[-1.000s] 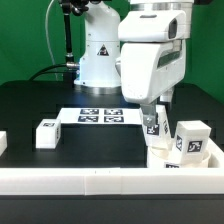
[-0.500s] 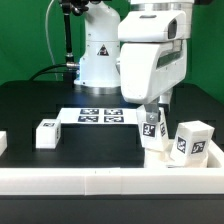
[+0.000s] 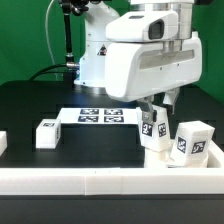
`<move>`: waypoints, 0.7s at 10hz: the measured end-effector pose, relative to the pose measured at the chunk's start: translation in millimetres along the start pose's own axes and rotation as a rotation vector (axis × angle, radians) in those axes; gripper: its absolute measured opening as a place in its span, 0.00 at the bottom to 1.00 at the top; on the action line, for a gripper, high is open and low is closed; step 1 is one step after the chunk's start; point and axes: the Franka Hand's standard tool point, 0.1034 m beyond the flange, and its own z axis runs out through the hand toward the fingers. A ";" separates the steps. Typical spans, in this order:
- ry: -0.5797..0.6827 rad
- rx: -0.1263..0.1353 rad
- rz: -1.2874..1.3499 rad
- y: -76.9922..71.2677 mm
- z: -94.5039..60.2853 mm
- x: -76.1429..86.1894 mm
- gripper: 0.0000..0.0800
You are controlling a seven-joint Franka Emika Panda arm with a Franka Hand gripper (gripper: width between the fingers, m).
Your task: Assemble stool
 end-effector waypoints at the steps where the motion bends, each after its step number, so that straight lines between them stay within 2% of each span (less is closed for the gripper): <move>1: 0.001 0.002 0.137 -2.6 0.2 1.2 0.42; 7: 0.014 0.001 0.808 -5.2 1.2 0.9 0.42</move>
Offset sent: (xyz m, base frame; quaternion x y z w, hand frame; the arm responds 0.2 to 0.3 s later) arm -0.0132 0.0031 -0.0026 -0.0044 -0.0030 0.2987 0.9543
